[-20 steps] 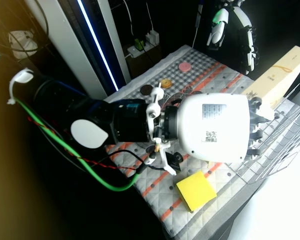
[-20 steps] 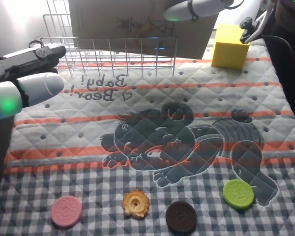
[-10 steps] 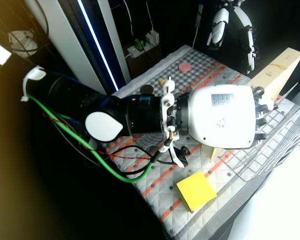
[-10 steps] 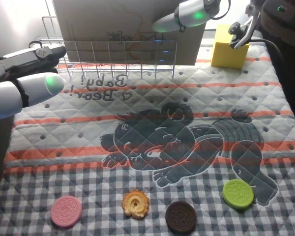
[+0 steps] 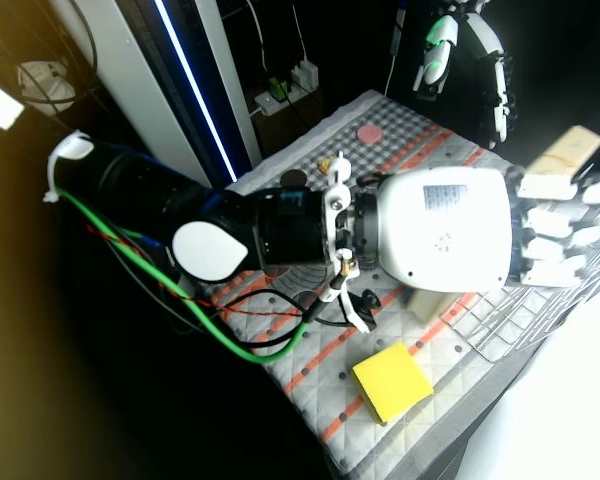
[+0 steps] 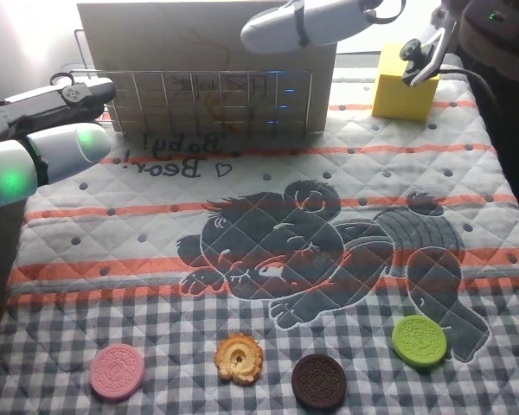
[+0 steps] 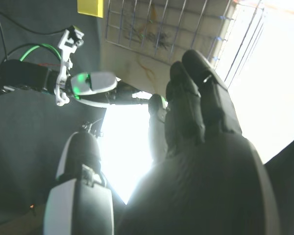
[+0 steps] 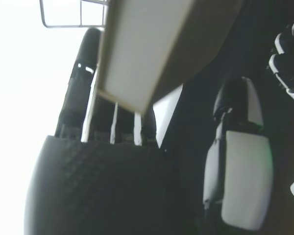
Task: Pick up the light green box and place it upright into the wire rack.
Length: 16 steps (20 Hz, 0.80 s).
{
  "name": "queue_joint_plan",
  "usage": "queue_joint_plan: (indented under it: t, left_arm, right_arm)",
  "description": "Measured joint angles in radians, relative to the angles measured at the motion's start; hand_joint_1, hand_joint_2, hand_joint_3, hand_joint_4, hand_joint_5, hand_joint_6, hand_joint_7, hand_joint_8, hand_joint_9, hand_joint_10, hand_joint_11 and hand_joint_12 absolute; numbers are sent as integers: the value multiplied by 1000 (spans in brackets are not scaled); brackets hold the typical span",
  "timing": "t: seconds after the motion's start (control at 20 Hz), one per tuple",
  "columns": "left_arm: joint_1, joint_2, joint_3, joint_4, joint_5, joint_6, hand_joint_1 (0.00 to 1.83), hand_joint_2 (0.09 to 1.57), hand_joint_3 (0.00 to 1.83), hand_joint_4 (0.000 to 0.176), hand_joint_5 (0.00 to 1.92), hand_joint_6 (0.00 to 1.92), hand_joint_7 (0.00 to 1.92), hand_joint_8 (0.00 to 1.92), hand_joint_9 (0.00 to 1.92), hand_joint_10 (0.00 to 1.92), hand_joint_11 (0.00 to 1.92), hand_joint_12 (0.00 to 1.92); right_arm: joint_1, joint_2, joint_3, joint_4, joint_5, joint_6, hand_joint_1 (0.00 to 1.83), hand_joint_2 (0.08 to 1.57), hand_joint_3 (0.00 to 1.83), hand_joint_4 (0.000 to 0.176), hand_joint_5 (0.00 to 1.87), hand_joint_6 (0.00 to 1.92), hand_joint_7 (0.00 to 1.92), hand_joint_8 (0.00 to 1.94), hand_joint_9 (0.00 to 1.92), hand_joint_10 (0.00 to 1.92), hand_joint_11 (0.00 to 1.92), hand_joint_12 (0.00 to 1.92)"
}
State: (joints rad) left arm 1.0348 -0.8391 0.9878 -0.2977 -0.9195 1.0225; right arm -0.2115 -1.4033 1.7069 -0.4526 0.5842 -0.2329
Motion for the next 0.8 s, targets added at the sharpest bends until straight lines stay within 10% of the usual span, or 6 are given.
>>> queue_joint_plan:
  t: [0.15, 0.5, 0.6, 0.7, 0.75, 0.8]
  left_arm:
    - [18, 0, 0, -7, -47, -43, 379, 1101, 0, 102, 301, 1, 245, 2, 254, 6, 3, 703]
    - [86, 42, -33, -24, -294, -166, 413, 1125, 3, 23, 290, 1, 228, 2, 172, 2, 0, 424]
    - [109, 47, -42, -14, -364, -206, 461, 1099, 0, 58, 252, 0, 169, 1, 92, 2, 0, 161]
    - [130, 50, -54, -13, -434, -242, 451, 1043, 0, 135, 199, 0, 111, 0, 30, 0, 15, 100]
    - [135, 51, -54, -9, -456, -243, 421, 1026, 8, 134, 180, 0, 112, 0, 42, 0, 2, 190]
    - [136, 52, -66, -13, -486, -245, 414, 1041, 10, 93, 187, 2, 125, 2, 65, 4, 0, 250]
  right_arm:
    - [-12, 98, -72, -2, 59, 0, 490, 875, 14, 176, 0, 0, 0, 0, 0, 0, 0, 7]
    - [-335, 413, -353, 198, 384, -71, 604, 777, 0, 176, 0, 0, 0, 0, 0, 0, 0, 0]
    - [-472, 451, -421, 270, 502, -94, 529, 804, 0, 176, 0, 0, 0, 0, 0, 0, 0, 0]
    - [-620, 463, -475, 355, 598, -97, 688, 837, 0, 176, 0, 0, 0, 0, 0, 0, 0, 0]
    - [-671, 464, -492, 383, 624, -99, 631, 785, 0, 176, 0, 0, 0, 0, 0, 0, 0, 0]
    - [-719, 465, -520, 422, 655, -100, 606, 799, 2, 176, 0, 0, 0, 0, 0, 0, 0, 0]
